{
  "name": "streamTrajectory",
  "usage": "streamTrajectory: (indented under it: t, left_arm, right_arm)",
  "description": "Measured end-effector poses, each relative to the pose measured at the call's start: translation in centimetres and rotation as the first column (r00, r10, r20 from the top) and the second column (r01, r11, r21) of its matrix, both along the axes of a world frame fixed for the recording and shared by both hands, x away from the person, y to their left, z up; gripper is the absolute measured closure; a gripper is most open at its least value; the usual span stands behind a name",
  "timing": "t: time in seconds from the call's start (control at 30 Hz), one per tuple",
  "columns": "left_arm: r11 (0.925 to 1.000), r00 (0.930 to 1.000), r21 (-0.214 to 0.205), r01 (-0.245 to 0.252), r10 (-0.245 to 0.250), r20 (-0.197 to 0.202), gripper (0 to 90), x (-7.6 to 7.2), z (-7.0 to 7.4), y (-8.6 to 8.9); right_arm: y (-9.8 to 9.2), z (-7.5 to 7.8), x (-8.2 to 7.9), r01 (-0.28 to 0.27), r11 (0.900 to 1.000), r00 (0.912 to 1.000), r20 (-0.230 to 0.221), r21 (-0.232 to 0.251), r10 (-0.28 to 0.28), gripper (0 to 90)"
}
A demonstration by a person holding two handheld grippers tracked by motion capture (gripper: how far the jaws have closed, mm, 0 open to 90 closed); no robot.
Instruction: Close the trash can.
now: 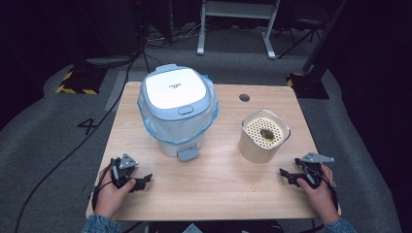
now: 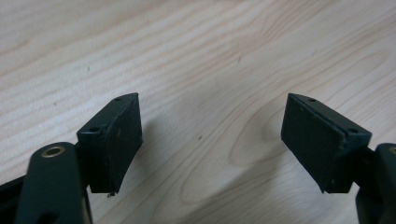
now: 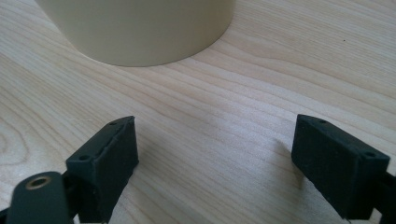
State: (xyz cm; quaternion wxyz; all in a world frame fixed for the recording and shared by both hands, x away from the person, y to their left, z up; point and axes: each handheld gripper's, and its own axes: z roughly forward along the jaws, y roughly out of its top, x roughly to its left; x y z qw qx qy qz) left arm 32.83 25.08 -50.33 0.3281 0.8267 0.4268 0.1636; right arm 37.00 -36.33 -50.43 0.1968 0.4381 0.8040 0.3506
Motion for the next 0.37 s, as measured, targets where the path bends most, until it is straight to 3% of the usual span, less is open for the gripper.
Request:
streamTrajectory:
  t: [0.37]
  left_arm:
    - [0.9998, 0.9998, -0.009, -0.018, 0.018, 0.006, 14.0, -0.03, -0.16, -0.15]
  right_arm:
    - [0.0, 0.0, 0.0, 0.0, 1.0, 1.0, 0.0, 0.0, 0.0, 14.6]
